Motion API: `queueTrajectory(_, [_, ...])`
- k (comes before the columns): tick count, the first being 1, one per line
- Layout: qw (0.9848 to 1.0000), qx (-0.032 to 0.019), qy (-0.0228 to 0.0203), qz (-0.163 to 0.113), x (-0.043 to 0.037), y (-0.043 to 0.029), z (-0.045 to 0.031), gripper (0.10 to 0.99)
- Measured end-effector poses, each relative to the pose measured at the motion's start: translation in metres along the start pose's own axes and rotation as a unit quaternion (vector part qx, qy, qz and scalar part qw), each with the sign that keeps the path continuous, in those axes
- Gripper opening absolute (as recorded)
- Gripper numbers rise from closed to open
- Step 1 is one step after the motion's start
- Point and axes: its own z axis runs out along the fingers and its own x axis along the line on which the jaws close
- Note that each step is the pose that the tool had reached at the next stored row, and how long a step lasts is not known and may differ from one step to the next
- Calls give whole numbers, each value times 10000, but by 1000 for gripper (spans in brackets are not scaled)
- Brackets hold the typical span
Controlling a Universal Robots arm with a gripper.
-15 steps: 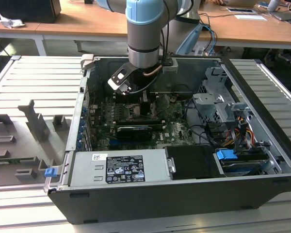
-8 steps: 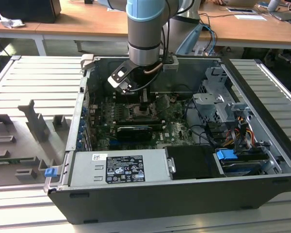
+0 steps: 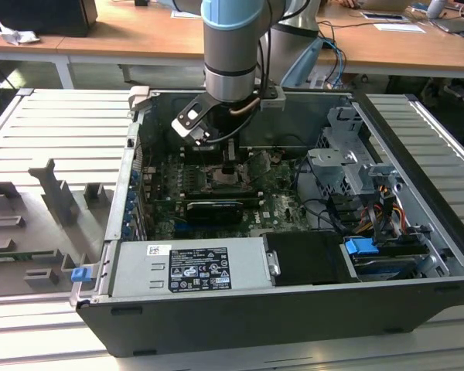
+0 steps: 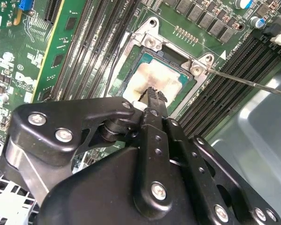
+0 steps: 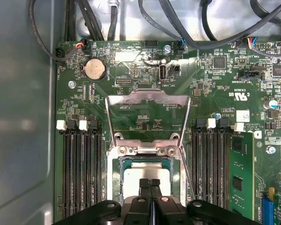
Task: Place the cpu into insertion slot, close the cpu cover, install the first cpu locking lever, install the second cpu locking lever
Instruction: 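Place the cpu into insertion slot, then close the cpu cover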
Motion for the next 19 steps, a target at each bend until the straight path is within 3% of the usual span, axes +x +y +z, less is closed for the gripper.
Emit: queueTrajectory(19, [10000,0,0,5,2,5,-101,106])
